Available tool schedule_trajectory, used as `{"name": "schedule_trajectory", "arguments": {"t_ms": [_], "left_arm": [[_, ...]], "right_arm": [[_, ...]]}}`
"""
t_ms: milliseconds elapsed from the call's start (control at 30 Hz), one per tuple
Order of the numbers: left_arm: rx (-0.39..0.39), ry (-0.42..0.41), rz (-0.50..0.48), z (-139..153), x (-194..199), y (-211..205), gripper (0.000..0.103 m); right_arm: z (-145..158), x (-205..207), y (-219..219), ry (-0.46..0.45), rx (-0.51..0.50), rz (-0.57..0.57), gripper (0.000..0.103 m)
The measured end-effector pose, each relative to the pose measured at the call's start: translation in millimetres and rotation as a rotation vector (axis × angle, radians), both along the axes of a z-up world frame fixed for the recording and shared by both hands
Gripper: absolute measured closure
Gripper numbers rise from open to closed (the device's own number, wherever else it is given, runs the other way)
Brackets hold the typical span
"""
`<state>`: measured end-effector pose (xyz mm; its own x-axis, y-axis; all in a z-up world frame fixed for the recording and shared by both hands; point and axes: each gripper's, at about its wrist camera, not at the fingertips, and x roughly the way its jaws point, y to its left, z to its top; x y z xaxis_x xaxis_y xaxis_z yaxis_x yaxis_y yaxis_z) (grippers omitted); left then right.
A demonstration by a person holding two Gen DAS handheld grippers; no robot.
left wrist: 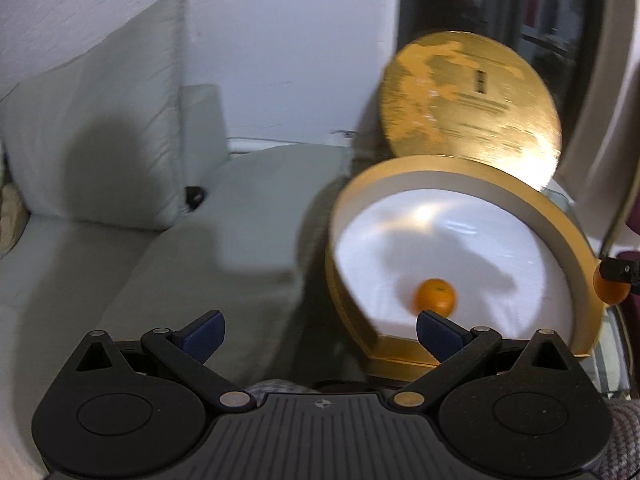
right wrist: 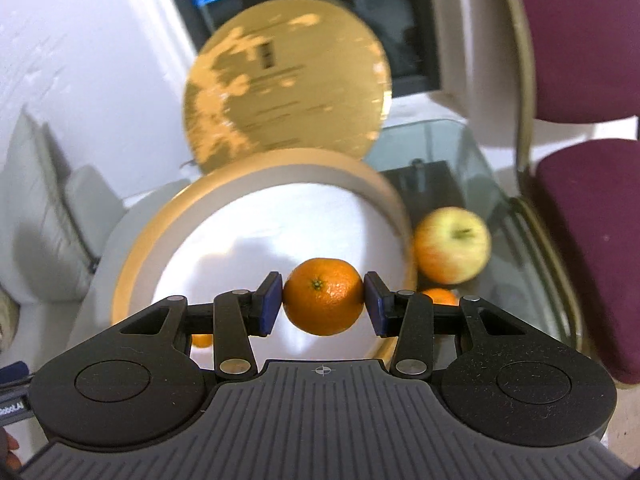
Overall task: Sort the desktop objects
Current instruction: 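Carry the second mandarin with the right gripper into the box and release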
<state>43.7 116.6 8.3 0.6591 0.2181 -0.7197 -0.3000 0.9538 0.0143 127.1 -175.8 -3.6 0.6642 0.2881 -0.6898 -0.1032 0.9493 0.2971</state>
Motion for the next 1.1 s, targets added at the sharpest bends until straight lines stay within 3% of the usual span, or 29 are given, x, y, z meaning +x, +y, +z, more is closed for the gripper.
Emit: {"name": "schedule_trajectory", "arguments": {"t_ms": [267,533,1100], "left_arm": [[-0.05,0.034,0.07,-18,2,31,0.001],[-0.086,0.08,0.115,-36,5,51,0.001],[-0.101,0.111,0.116,-44,9,56,0.001]], "right_arm": [[-13,12,51,0.061,-0.035,0.094,0.057],[-48,29,85,0.15,-0.078,0.145,0.057],[-82,45,107,0.227,-0.12,0.172,0.057]]}}
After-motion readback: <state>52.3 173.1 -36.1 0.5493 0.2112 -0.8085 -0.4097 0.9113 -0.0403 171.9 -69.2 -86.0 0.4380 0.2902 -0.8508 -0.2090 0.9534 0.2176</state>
